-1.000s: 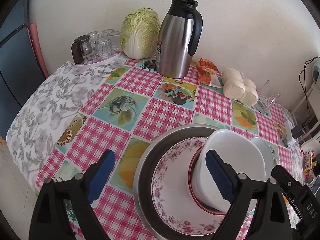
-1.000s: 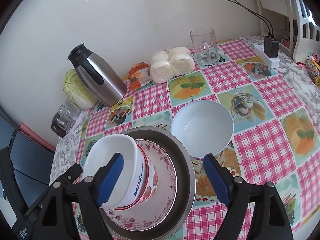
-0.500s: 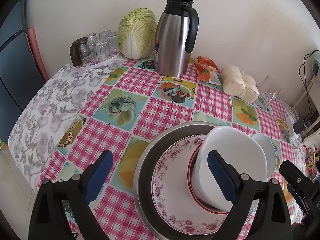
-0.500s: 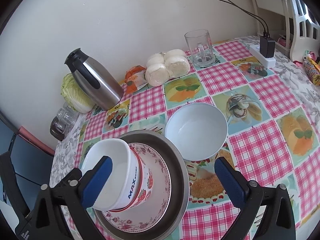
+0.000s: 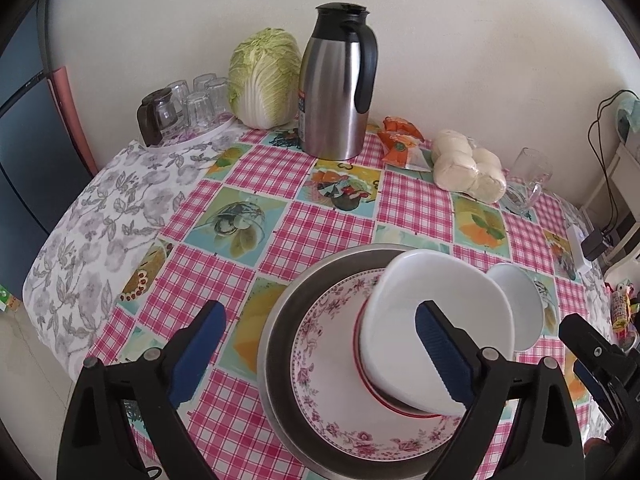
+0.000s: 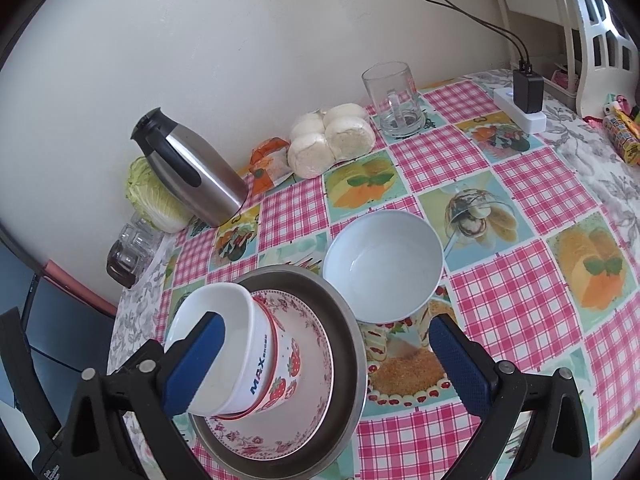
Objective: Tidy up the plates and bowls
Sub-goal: 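Move the right gripper toward the pale blue round bowl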
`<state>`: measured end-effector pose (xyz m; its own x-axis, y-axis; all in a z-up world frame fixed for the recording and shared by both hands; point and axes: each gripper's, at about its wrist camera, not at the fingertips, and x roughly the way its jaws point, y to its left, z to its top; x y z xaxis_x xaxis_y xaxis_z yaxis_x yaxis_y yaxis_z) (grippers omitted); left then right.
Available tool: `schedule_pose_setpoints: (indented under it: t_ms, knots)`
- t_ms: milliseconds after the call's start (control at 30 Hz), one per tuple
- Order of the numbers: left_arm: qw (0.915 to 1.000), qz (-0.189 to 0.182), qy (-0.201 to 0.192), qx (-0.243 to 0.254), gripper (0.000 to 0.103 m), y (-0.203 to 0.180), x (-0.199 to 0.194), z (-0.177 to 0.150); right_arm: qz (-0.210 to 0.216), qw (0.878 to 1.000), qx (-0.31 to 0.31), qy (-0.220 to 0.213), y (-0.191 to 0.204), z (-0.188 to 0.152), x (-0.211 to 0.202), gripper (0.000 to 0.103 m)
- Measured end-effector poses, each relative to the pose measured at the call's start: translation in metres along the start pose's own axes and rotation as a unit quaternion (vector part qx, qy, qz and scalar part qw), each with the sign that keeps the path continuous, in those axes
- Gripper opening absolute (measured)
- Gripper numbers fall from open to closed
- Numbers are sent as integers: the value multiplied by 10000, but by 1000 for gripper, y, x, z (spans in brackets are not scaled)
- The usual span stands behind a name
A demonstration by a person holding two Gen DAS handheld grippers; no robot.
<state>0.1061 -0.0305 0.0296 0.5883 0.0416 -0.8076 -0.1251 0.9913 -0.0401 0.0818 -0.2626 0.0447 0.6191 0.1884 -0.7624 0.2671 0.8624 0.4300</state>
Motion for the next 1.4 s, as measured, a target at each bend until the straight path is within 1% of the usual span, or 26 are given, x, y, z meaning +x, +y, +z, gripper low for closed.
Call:
schedule_pose_setpoints:
  t_ms: [233,333,500,633,833,900,967,1033,1133,1200,1300,1400]
  knots:
    - [9996,-76,-253,127,96,-20,-18,2,25,9998,192,-102,-24,9,-11,103]
    - [9989,-177,-419,128,96,-28,-29,5,10,9993,347,-153,-40,13,-16,103]
    - [9964,-464,-675,215,96,-48,-42,8,-130,9981,552,-249,-65,19,-23,103]
    - [9947,-737,-652,282,96,-67,-42,11,-238,9973,628,-294,-79,24,-26,103]
    - [9898,-1107,-769,464,96,-102,-43,18,-326,9959,779,-332,-97,29,-27,103]
    - [9879,-1208,-782,573,97,-114,-42,21,-375,9955,798,-340,-101,30,-27,103]
    - [9860,-1287,-786,706,103,-127,-40,22,-401,9953,817,-335,-105,32,-26,103]
    - [9842,-1373,-778,808,103,-139,-36,22,-451,9950,832,-322,-109,33,-23,103]
    - [9820,-1352,-783,1060,103,-154,-31,21,-489,9946,866,-283,-116,35,-19,103]
    - [9802,-1415,-750,1168,103,-161,-25,20,-539,9942,895,-242,-120,35,-14,103]
    - [9790,-1512,-584,1235,103,-170,-15,21,-601,9937,933,-172,-127,37,-6,103]
    - [9789,-1425,-444,1395,103,-179,-4,18,-662,9931,954,-129,-133,39,1,103]
